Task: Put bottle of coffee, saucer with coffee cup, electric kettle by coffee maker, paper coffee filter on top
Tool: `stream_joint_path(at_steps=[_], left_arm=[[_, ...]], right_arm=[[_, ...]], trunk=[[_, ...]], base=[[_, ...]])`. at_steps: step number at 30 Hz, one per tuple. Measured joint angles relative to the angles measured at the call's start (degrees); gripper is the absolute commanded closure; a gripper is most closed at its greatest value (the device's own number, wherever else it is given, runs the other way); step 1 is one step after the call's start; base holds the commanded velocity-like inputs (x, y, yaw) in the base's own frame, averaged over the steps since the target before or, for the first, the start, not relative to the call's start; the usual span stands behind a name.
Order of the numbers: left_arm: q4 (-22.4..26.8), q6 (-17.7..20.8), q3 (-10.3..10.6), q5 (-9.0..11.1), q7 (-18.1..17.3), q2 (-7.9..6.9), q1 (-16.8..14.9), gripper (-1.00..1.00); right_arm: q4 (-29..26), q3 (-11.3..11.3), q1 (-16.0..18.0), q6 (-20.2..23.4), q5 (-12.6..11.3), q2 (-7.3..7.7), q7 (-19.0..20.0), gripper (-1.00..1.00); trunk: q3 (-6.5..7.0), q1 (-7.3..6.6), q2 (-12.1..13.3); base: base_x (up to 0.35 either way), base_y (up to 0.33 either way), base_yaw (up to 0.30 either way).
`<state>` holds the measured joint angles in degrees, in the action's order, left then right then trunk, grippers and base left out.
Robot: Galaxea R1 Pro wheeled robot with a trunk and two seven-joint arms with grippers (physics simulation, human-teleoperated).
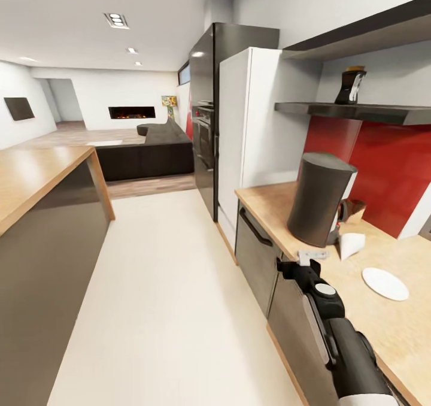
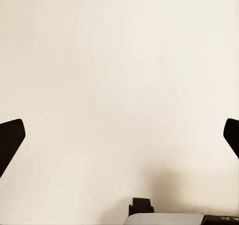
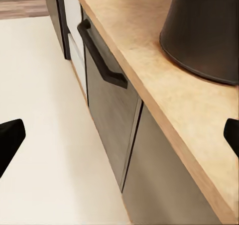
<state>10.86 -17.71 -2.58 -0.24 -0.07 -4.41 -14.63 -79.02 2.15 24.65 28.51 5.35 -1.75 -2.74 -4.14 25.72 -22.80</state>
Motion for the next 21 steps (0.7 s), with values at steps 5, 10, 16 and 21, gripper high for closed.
stream_joint_path(at_steps=[5, 10, 16, 21], left_arm=[[0.0, -0.2, -0.2, 0.3, 0.1, 0.02, 0.0, -1.00], [-0.2, -0.2, -0.3, 0.3, 0.0, -0.08, 0.0, -1.00], [-0.2, -0.1, -0.3, 0.3, 0.0, -0.13, 0.0, -1.00], [-1.4, -0.2, -0.5, 0.4, 0.0, -0.16, 0.0, -1.00]], right_arm=[[-5.2, 1.8, 0.0, 0.2, 0.1, 2.82, 0.0, -1.00], [-6.5, 5.0, 0.0, 2.3, 0.0, 4.45, 0.0, -1.00], [-6.9, 5.1, 0.0, 2.4, 0.0, 4.47, 0.0, -1.00], [-7.0, 5.1, 0.0, 2.4, 0.0, 5.10, 0.0, -1.00]], trunk=[[0.02, 0.02, 0.0], [0.18, 0.02, 0.0], [0.32, 0.02, 0.0], [0.43, 0.02, 0.0]], base=[[0.171, -0.145, -0.020], [0.009, -0.008, -0.244], [0.000, 0.000, -0.289], [0.000, 0.000, -0.291]])
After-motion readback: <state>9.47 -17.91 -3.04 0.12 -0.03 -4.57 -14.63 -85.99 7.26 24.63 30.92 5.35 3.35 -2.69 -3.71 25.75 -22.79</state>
